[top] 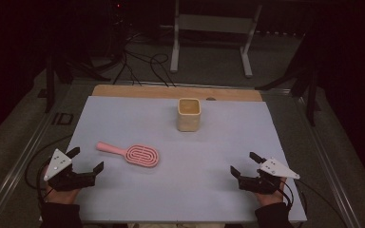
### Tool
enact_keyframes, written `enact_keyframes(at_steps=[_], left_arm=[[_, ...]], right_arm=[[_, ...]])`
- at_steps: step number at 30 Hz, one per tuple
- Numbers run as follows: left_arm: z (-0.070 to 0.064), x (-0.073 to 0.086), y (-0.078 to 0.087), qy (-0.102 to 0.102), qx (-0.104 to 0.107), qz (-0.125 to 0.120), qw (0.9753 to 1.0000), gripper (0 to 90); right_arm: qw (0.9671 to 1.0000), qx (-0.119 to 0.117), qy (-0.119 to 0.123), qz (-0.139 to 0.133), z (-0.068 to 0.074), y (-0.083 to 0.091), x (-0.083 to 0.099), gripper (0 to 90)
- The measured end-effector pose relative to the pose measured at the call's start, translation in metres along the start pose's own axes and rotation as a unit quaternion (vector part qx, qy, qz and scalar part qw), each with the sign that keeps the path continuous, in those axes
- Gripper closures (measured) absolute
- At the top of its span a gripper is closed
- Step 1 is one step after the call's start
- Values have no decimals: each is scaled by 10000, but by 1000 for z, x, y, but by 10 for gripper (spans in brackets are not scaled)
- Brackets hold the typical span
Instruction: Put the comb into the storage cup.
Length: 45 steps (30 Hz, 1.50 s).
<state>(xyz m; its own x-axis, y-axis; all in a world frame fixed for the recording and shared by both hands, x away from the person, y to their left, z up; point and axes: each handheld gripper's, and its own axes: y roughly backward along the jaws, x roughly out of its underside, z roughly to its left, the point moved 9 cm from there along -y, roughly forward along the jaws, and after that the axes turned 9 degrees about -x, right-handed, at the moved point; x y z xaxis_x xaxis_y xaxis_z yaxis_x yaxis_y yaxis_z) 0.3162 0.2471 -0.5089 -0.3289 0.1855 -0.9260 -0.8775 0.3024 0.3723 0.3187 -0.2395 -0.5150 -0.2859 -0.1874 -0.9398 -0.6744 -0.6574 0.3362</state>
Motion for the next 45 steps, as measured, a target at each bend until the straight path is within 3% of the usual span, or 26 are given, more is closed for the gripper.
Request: enact_keyframes(at_steps=[15, 20, 45], left_arm=[[1, 2, 0, -27, -94, 33, 9999, 1], [2, 3, -2, -123, -169, 100, 9997, 1], [12, -16, -8, -152, -218, 125, 9996, 1]], right_arm=[[10000, 4, -45, -17, -3, 0, 1, 86], [10000, -18, -46, -10, -3, 0, 2, 86], [9998, 78, -126, -99, -6, 0, 3, 86]])
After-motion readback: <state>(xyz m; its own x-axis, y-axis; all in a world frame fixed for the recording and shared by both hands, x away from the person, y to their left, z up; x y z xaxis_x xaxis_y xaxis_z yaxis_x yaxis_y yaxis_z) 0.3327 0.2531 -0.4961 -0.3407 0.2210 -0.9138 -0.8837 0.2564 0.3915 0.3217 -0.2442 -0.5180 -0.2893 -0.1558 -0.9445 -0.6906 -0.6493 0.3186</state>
